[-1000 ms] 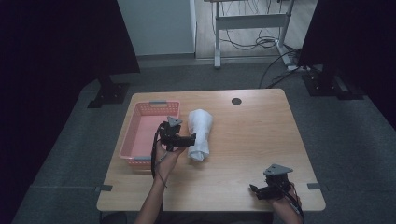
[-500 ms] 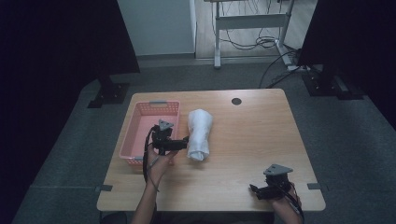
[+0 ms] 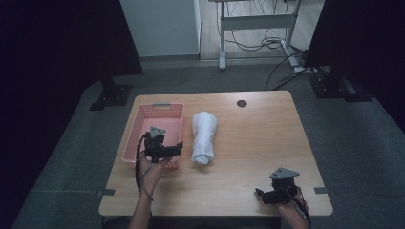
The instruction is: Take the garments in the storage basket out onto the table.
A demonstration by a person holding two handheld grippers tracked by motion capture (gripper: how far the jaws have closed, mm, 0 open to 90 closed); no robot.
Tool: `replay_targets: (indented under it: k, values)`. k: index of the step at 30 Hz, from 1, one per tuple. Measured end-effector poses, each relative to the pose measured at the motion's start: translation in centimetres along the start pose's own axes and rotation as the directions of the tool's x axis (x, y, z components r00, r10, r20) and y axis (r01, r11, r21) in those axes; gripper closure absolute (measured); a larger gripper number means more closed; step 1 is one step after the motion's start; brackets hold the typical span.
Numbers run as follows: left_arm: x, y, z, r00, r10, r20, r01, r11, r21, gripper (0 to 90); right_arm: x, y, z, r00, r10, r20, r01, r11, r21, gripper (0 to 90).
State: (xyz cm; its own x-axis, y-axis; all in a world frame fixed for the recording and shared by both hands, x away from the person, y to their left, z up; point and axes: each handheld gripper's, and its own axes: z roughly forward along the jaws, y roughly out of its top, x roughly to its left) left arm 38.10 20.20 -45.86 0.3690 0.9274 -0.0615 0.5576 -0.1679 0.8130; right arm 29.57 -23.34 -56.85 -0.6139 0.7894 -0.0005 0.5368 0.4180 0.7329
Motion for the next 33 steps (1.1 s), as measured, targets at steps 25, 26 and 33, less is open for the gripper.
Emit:
replay_targets:
  k: [25, 26, 33]
  values:
    - [3.0, -3.0, -3.3, 0.999, -0.036, -0.025, 0.035, 0.999, -0.028, 7.6, 0.0, 0.0, 0.0, 1.0, 0.0, 0.002, 0.0, 1.0, 0.0, 2.8]
    - [3.1, -3.1, -3.4, 0.999, -0.035, -0.029, 0.034, 0.999, -0.028, 7.6, 0.0, 0.0, 0.0, 1.0, 0.0, 0.002, 0.0, 1.0, 0.0, 2.8]
    - [3.9, -3.9, -4.3, 0.9976, -0.04, -0.057, 0.038, 0.9988, -0.032, 7.6, 0.0, 0.0, 0.0, 1.0, 0.0, 0.002, 0.0, 1.0, 0.0, 2.8]
